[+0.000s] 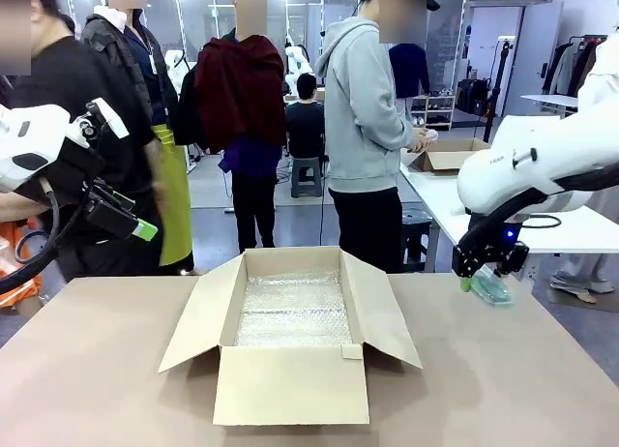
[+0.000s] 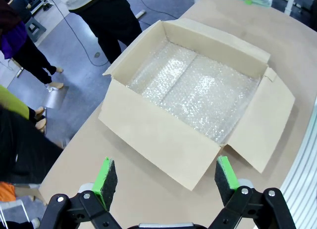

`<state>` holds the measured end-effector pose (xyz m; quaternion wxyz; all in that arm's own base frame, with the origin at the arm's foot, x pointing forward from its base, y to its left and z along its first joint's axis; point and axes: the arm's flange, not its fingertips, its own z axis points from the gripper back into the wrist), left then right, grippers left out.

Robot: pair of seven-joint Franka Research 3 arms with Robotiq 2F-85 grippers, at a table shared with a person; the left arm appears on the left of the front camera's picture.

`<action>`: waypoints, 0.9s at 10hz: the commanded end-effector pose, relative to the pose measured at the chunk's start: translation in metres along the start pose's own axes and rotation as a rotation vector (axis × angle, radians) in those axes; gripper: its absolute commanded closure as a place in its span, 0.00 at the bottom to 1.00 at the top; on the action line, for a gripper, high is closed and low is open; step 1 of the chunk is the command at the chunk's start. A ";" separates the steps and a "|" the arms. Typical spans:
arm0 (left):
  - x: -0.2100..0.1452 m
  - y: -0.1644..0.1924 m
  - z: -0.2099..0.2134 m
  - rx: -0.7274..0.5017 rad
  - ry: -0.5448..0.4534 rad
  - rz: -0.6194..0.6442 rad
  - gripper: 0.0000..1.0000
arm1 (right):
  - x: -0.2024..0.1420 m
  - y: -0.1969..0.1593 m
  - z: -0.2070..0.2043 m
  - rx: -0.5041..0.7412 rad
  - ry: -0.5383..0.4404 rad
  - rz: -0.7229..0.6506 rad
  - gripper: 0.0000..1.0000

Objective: Pack the glasses set securely to prepare it for shipping.
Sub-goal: Place the Glasses case inside the Package Box.

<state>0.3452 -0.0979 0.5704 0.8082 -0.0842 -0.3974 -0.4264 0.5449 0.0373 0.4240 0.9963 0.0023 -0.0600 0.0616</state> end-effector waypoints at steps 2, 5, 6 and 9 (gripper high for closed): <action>0.000 0.001 0.001 0.006 -0.002 -0.005 0.00 | -0.023 0.019 0.025 0.021 0.017 0.248 0.85; 0.000 0.001 0.001 0.006 -0.002 -0.005 0.00 | -0.027 0.081 0.066 0.019 0.019 0.674 0.85; 0.000 0.001 0.001 0.006 -0.002 -0.005 0.00 | -0.013 0.113 0.070 -0.001 0.038 0.750 0.85; 0.000 0.001 0.001 0.006 -0.002 -0.005 0.00 | 0.019 0.216 0.065 -0.002 0.026 0.949 0.85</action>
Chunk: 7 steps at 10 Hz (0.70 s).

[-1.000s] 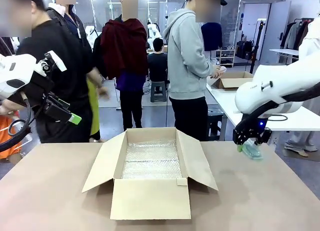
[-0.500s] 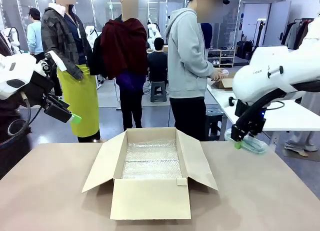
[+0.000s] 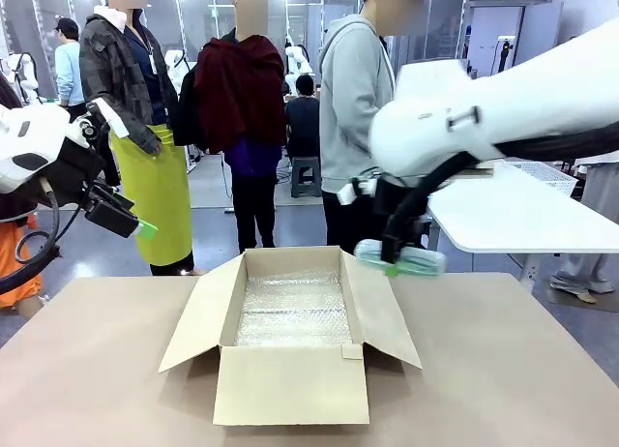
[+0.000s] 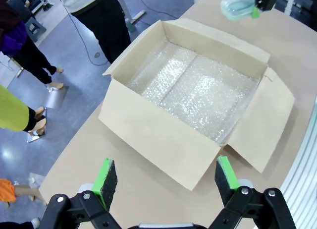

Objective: Pack the glasses set securely to prepare it for shipping.
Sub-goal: Place the Glasses case inside the Package Box.

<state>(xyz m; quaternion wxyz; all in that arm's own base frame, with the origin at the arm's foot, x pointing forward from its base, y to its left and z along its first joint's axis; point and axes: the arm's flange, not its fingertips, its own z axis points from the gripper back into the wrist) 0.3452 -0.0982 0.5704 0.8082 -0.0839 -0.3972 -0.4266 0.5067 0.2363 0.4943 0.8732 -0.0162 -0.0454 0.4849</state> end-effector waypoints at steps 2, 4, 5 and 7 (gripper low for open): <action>0.000 0.002 0.001 0.006 -0.003 -0.004 0.00 | 0.087 0.011 -0.033 -0.029 0.031 0.200 0.85; 0.000 0.002 0.001 0.006 -0.003 -0.004 0.00 | 0.128 0.024 -0.059 -0.033 -0.038 0.322 0.85; 0.000 0.002 0.001 0.006 -0.003 -0.004 0.00 | 0.145 0.025 -0.075 -0.045 -0.035 0.348 0.85; 0.000 0.002 0.001 0.006 -0.003 -0.004 0.00 | 0.179 0.019 -0.107 0.007 0.032 0.382 0.85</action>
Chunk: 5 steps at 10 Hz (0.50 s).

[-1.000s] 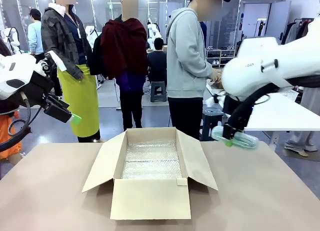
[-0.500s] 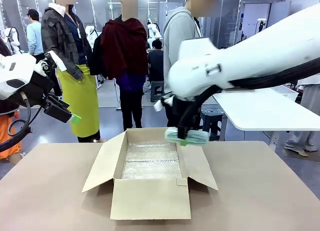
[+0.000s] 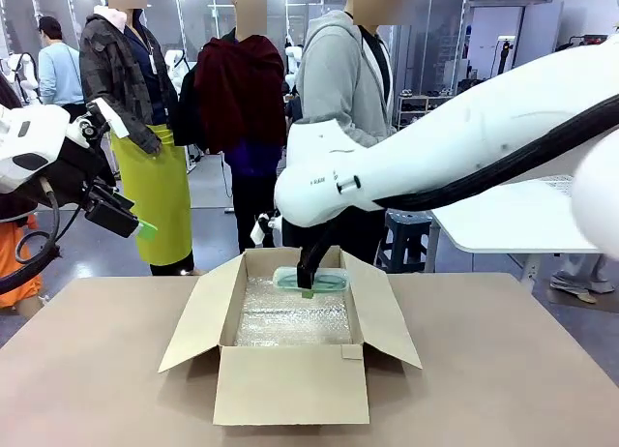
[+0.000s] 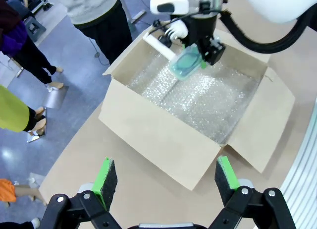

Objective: Pack the glasses set securely to prepare it for shipping.
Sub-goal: Place the Glasses case inside the Package Box.

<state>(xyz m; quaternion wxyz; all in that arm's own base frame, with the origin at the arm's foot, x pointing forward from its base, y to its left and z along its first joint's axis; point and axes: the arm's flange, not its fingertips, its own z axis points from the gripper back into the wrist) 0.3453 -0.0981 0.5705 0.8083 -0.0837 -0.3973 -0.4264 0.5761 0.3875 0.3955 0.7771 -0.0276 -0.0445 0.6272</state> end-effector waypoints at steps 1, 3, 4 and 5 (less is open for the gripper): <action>0.000 0.001 0.001 0.005 -0.003 -0.004 0.00 | 0.030 -0.024 -0.014 0.052 0.018 0.037 0.85; 0.000 0.001 0.001 0.005 -0.003 -0.004 0.00 | 0.048 -0.028 -0.039 0.118 0.029 0.040 0.85; 0.000 0.001 0.001 0.005 -0.003 -0.004 0.00 | 0.050 -0.029 -0.046 0.134 0.030 0.035 0.85; 0.000 0.001 0.001 0.005 -0.003 -0.004 0.00 | 0.049 -0.031 -0.050 0.138 0.035 0.024 0.85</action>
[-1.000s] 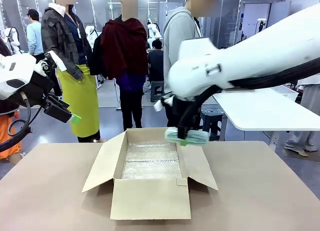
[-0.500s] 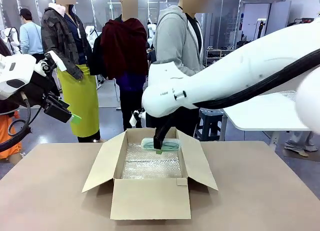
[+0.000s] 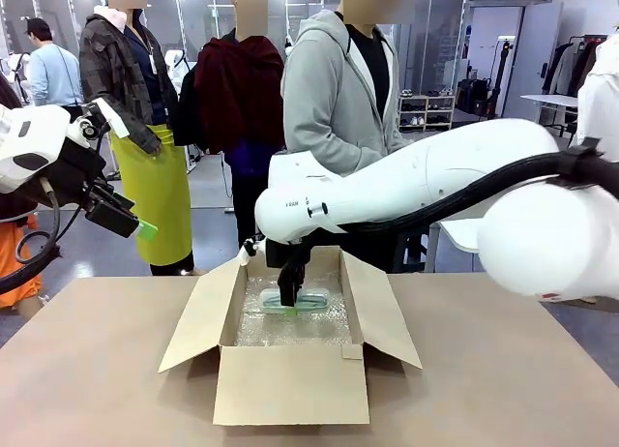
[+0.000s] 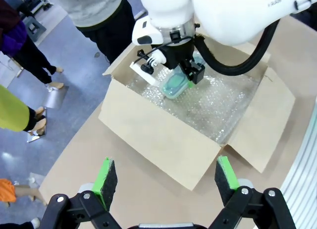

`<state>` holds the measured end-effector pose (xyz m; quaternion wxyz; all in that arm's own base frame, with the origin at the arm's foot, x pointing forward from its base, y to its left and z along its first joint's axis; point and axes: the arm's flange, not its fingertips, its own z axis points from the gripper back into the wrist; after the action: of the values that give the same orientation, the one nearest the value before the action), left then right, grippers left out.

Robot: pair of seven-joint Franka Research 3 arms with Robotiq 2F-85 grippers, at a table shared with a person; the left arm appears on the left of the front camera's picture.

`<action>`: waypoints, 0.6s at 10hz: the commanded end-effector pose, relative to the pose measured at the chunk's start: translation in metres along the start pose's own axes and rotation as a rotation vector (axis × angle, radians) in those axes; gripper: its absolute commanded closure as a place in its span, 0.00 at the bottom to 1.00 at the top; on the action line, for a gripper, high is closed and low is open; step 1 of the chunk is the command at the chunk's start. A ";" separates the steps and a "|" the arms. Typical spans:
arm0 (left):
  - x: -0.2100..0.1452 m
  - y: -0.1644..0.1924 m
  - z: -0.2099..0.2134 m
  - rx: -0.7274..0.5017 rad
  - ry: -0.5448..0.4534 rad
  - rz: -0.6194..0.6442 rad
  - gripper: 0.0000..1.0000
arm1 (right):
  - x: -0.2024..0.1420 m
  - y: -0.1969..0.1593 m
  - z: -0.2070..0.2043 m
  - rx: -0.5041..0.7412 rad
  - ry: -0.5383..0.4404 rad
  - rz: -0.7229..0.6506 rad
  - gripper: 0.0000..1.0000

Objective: Pack the glasses set securely to prepare it for shipping.
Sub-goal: Place the Glasses case inside the Package Box.

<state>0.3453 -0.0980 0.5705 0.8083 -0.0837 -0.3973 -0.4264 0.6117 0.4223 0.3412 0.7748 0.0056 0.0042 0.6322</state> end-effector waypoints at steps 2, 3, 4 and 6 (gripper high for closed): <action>0.000 0.001 0.001 0.005 -0.003 -0.004 0.00 | 0.006 -0.010 0.001 0.051 0.009 0.001 0.29; 0.000 0.001 0.001 0.005 -0.003 -0.004 0.00 | 0.005 -0.009 0.002 0.052 0.010 0.009 0.11; 0.000 0.001 0.001 0.005 -0.003 -0.004 0.00 | 0.003 -0.007 0.007 0.044 0.007 0.019 0.00; 0.000 0.001 0.001 0.005 -0.003 -0.004 0.00 | -0.002 -0.003 0.013 0.030 0.004 0.017 0.00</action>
<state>0.3453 -0.0980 0.5705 0.8083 -0.0837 -0.3973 -0.4264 0.6181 0.4198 0.3452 0.7775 0.0091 0.0125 0.6287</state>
